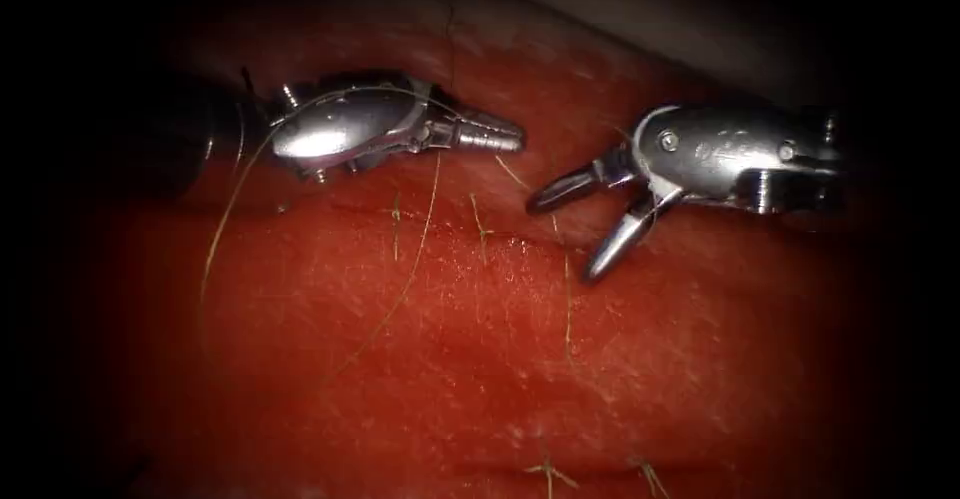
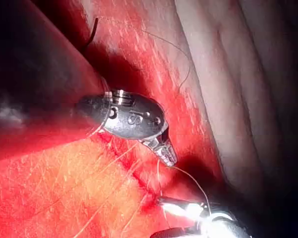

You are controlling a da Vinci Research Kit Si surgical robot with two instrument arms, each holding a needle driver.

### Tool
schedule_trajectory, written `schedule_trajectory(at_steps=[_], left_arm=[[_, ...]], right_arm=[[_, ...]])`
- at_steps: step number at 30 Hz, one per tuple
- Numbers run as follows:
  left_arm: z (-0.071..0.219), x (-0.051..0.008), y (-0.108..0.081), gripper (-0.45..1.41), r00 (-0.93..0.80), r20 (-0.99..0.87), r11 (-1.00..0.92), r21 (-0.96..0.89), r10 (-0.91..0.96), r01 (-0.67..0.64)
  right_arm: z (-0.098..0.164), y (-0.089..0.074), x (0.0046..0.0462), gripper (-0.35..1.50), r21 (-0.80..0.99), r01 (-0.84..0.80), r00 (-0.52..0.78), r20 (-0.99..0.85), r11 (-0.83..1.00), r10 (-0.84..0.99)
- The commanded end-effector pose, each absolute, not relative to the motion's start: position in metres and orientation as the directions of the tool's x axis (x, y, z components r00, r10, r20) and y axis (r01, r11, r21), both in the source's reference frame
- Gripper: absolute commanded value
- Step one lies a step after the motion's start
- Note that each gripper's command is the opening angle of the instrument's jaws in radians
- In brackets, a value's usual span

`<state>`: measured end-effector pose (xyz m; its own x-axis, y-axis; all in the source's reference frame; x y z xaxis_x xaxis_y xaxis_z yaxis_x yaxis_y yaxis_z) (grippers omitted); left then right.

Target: Wound Closure

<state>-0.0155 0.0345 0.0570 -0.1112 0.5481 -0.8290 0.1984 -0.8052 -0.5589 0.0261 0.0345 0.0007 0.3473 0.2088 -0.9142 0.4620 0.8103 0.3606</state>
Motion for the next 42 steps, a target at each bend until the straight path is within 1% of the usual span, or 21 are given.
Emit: schedule_trajectory(at_steps=[1, 3, 9, 13, 25, 26, 28, 29, 30, 31, 33, 38, 42], left_arm=[[0.0576, -0.0160, 0.0342, -0.35, -0.111, -0.829, -0.805, -0.559, 0.548, 0.200], [0.0575, -0.0160, 0.0341, -0.35, -0.111, -0.829, -0.805, -0.559, 0.548, 0.200], [0.0574, -0.0157, 0.0339, -0.35, -0.114, -0.830, -0.805, -0.558, 0.547, 0.203], [0.0574, -0.0156, 0.0338, -0.35, -0.117, -0.830, -0.805, -0.558, 0.546, 0.203], [0.0573, -0.0155, 0.0337, -0.35, -0.123, -0.830, -0.805, -0.558, 0.544, 0.204], [0.0573, -0.0154, 0.0337, -0.35, -0.123, -0.830, -0.805, -0.558, 0.544, 0.204], [0.0573, -0.0154, 0.0337, -0.35, -0.123, -0.830, -0.805, -0.558, 0.544, 0.204], [0.0573, -0.0154, 0.0337, -0.35, -0.123, -0.830, -0.805, -0.558, 0.544, 0.204], [0.0573, -0.0154, 0.0337, -0.35, -0.123, -0.830, -0.805, -0.558, 0.544, 0.204], [0.0573, -0.0154, 0.0336, -0.35, -0.123, -0.830, -0.805, -0.558, 0.544, 0.204], [0.0572, -0.0154, 0.0335, -0.35, -0.123, -0.830, -0.804, -0.558, 0.544, 0.205], [0.0556, -0.0152, 0.0321, -0.35, -0.129, -0.826, -0.799, -0.563, 0.548, 0.211], [0.0519, -0.0130, 0.0279, -0.35, -0.150, -0.825, -0.789, -0.565, 0.545, 0.241]], right_arm=[[0.0016, 0.0334, 0.0274, 1.05, 0.348, 0.495, 0.379, -0.911, 0.796, 0.163], [0.0023, 0.0322, 0.0276, 1.08, 0.338, 0.523, 0.399, -0.908, 0.783, 0.125], [0.0038, 0.0298, 0.0275, 1.08, 0.293, 0.580, 0.406, -0.913, 0.760, 0.042], [0.0045, 0.0289, 0.0273, 0.94, 0.264, 0.602, 0.402, -0.916, 0.753, 0.000], [0.0047, 0.0255, 0.0283, 0.93, 0.244, 0.620, 0.398, -0.917, 0.745, -0.031], [0.0047, 0.0255, 0.0283, 0.89, 0.244, 0.620, 0.398, -0.917, 0.746, -0.031], [0.0049, 0.0257, 0.0284, 0.79, 0.244, 0.619, 0.398, -0.917, 0.746, -0.030], [0.0050, 0.0259, 0.0284, 0.49, 0.244, 0.619, 0.398, -0.917, 0.746, -0.030], [0.0051, 0.0260, 0.0284, 0.32, 0.246, 0.624, 0.396, -0.918, 0.742, -0.030], [0.0052, 0.0262, 0.0284, -0.33, 0.250, 0.640, 0.394, -0.919, 0.726, -0.031], [0.0052, 0.0268, 0.0284, -0.35, 0.237, 0.635, 0.399, -0.916, 0.735, -0.049], [0.0051, 0.0278, 0.0281, -0.35, 0.249, 0.613, 0.403, -0.915, 0.750, -0.026], [0.0055, 0.0283, 0.0274, -0.35, 0.296, 0.583, 0.423, -0.906, 0.756, 0.029]])
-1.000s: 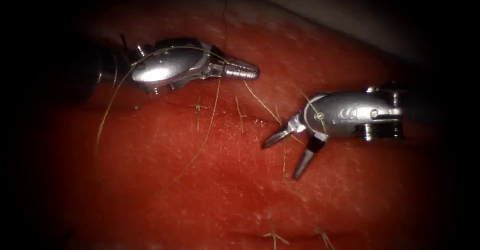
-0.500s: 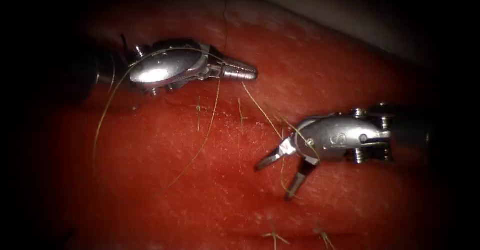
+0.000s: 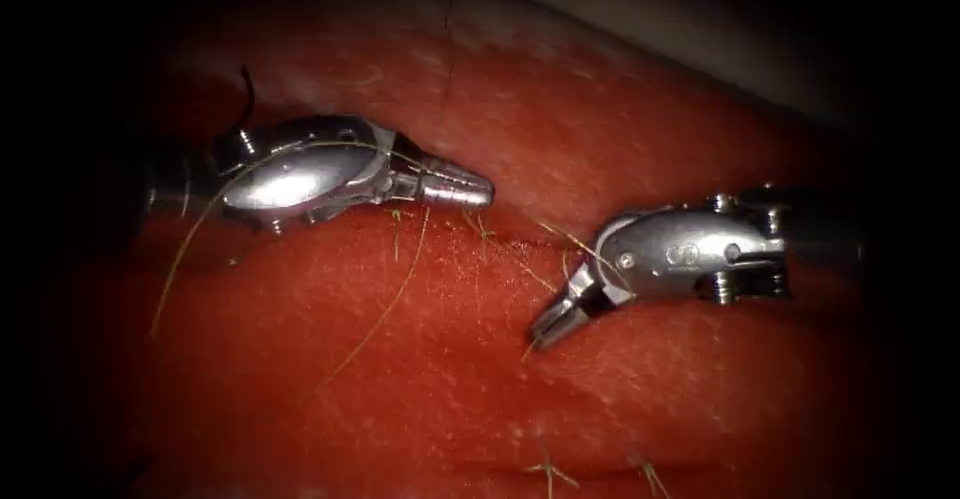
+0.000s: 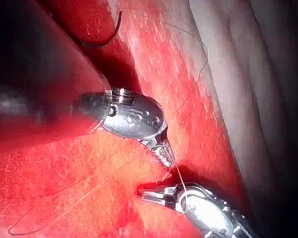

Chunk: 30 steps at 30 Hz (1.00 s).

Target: Wound Closure

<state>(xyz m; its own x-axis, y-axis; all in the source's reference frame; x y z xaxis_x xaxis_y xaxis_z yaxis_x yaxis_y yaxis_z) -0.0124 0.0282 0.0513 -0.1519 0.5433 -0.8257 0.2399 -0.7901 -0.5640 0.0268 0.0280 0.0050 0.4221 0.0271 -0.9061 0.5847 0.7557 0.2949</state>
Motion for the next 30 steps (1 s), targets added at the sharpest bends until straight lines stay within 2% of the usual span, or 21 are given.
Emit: schedule_trajectory(at_steps=[1, 16, 30], left_arm=[[0.051, -0.0126, 0.027, -0.35, -0.152, -0.822, -0.785, -0.569, 0.548, 0.245], [0.039, -0.0093, 0.010, -0.35, -0.248, -0.790, -0.712, -0.614, 0.561, 0.341], [0.035, -0.0065, 0.007, -0.35, -0.284, -0.775, -0.683, -0.631, 0.564, 0.368]], right_arm=[[0.006, 0.028, 0.0272, -0.35, 0.300, 0.579, 0.422, -0.906, 0.758, 0.036], [0.005, 0.028, 0.0251, -0.35, 0.338, 0.540, 0.429, -0.898, 0.771, 0.093], [0.007, 0.031, 0.0249, -0.35, 0.344, 0.513, 0.441, -0.892, 0.786, 0.103]])
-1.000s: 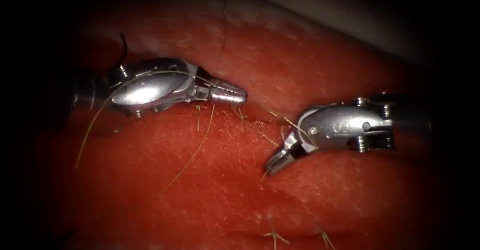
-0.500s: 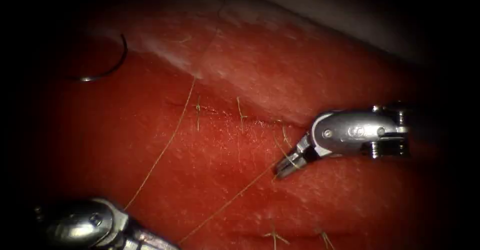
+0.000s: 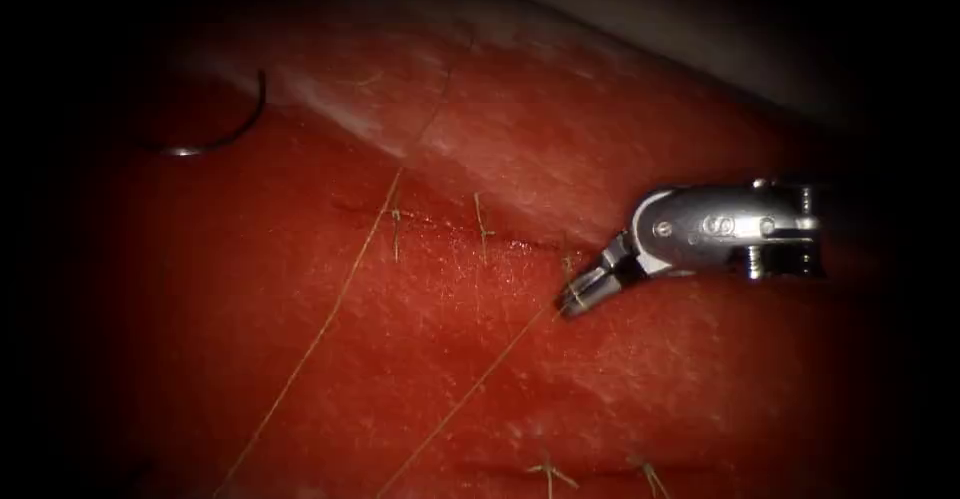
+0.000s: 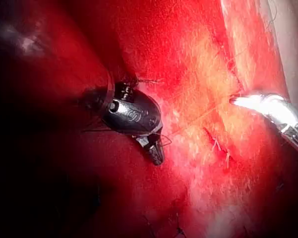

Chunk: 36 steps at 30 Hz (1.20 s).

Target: Wound Closure

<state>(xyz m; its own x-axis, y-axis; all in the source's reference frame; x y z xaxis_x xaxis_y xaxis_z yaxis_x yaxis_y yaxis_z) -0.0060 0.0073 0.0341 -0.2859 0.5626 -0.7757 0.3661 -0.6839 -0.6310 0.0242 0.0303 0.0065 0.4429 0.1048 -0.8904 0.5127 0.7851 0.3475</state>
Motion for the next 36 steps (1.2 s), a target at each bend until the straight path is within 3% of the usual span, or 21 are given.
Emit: schedule_trajectory(at_steps=[1, 21, 26, 28, 36], left_arm=[[0.0343, -0.0064, 0.0063, -0.35, -0.284, -0.776, -0.682, -0.631, 0.564, 0.370], [0.0307, -0.0061, 0.0031, -0.35, -0.299, -0.767, -0.670, -0.642, 0.568, 0.373], [0.0307, -0.0060, 0.0028, -0.35, -0.306, -0.764, -0.666, -0.645, 0.568, 0.375], [0.0307, -0.0058, 0.0025, -0.35, -0.308, -0.761, -0.665, -0.648, 0.570, 0.372], [0.0302, -0.0060, 0.0031, -0.35, -0.297, -0.758, -0.672, -0.652, 0.581, 0.351]], right_arm=[[0.0072, 0.0309, 0.0248, -0.35, 0.345, 0.514, 0.439, -0.892, 0.785, 0.105], [0.0102, 0.0360, 0.0234, -0.35, 0.342, 0.436, 0.483, -0.869, 0.832, 0.104], [0.0107, 0.0363, 0.0236, -0.35, 0.448, 0.358, 0.535, -0.817, 0.819, 0.214], [0.0116, 0.0348, 0.0231, -0.35, 0.649, 0.206, 0.576, -0.686, 0.733, 0.445], [0.0141, 0.0314, 0.0221, -0.35, 0.680, 0.004, 0.538, -0.620, 0.733, 0.572]])
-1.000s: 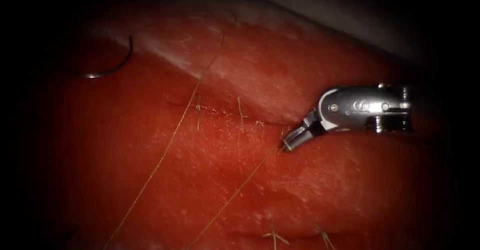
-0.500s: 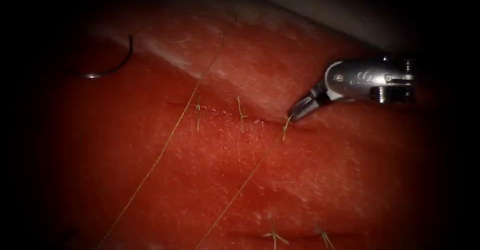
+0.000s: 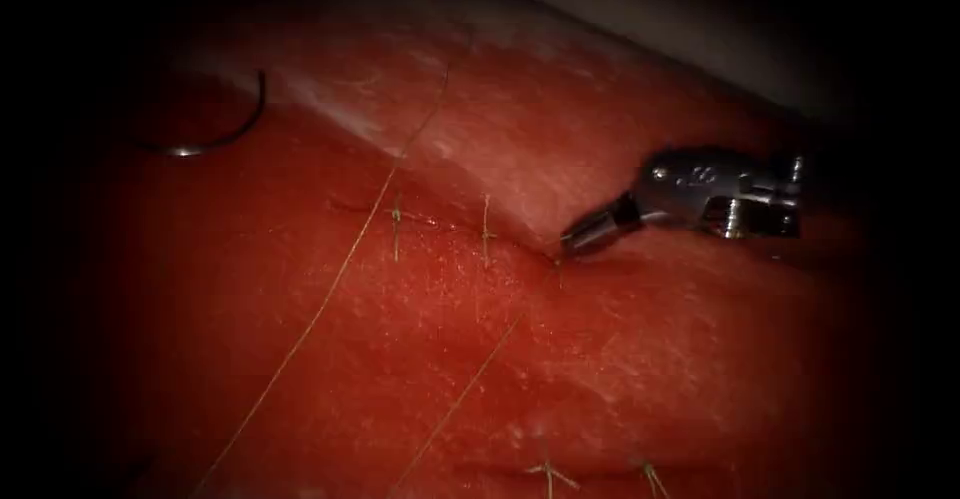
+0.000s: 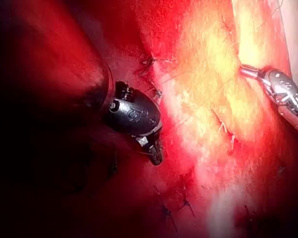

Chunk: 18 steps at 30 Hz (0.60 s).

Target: Wound Closure

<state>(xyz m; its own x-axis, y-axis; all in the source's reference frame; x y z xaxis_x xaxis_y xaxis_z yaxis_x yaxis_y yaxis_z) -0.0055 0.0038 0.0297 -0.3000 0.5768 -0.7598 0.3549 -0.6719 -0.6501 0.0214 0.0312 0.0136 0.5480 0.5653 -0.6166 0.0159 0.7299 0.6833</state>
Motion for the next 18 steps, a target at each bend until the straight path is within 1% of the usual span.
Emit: schedule_trajectory(at_steps=[1, 2, 3, 4, 5, 7, 10, 11, 14, 16, 18], left_arm=[[0.030, -0.0062, 0.004, -0.35, -0.295, -0.751, -0.670, -0.661, 0.591, 0.338], [0.029, -0.0068, 0.005, -0.35, -0.268, -0.769, -0.696, -0.639, 0.580, 0.327], [0.028, -0.0073, 0.007, -0.35, -0.251, -0.777, -0.710, -0.629, 0.577, 0.315], [0.028, -0.0073, 0.007, -0.35, -0.251, -0.777, -0.710, -0.629, 0.577, 0.315], [0.027, -0.0085, 0.010, -0.35, -0.227, -0.801, -0.748, -0.599, 0.554, 0.287], [0.026, -0.0092, 0.014, -0.35, -0.219, -0.819, -0.784, -0.572, 0.530, 0.243], [0.026, -0.0093, 0.019, -0.35, -0.196, -0.829, -0.809, -0.557, 0.525, 0.187], [0.026, -0.0091, 0.022, -0.35, -0.210, -0.842, -0.840, -0.528, 0.497, 0.128], [0.028, -0.0089, 0.027, -0.35, -0.235, -0.856, -0.874, -0.483, 0.460, 0.049], [0.029, -0.0089, 0.032, -0.35, -0.246, -0.863, -0.895, -0.443, 0.441, -0.049], [0.031, -0.0097, 0.035, -0.35, -0.248, -0.863, -0.897, -0.432, 0.440, -0.088]], right_arm=[[0.014, 0.032, 0.0219, -0.35, 0.681, -0.024, 0.513, -0.620, 0.732, 0.594], [0.013, 0.032, 0.0214, 0.19, 0.684, -0.105, 0.424, -0.626, 0.722, 0.654], [0.012, 0.033, 0.0208, 0.68, 0.687, -0.168, 0.354, -0.627, 0.707, 0.694], [0.012, 0.033, 0.0208, 0.68, 0.687, -0.168, 0.354, -0.627, 0.707, 0.694], [0.010, 0.035, 0.0193, 1.11, 0.695, -0.292, 0.213, -0.623, 0.657, 0.753], [0.008, 0.036, 0.0178, 1.36, 0.683, -0.392, 0.160, -0.609, 0.616, 0.777], [0.006, 0.037, 0.0163, 1.45, 0.673, -0.466, 0.113, -0.598, 0.574, 0.793], [0.004, 0.037, 0.0153, 1.46, 0.665, -0.510, 0.071, -0.599, 0.546, 0.797], [0.003, 0.036, 0.0152, 1.46, 0.629, -0.544, 0.072, -0.624, 0.555, 0.778], [0.001, 0.034, 0.0162, 1.31, 0.639, -0.517, 0.082, -0.627, 0.570, 0.775], [0.000, 0.033, 0.0176, 1.25, 0.659, -0.497, 0.065, -0.621, 0.565, 0.781]])
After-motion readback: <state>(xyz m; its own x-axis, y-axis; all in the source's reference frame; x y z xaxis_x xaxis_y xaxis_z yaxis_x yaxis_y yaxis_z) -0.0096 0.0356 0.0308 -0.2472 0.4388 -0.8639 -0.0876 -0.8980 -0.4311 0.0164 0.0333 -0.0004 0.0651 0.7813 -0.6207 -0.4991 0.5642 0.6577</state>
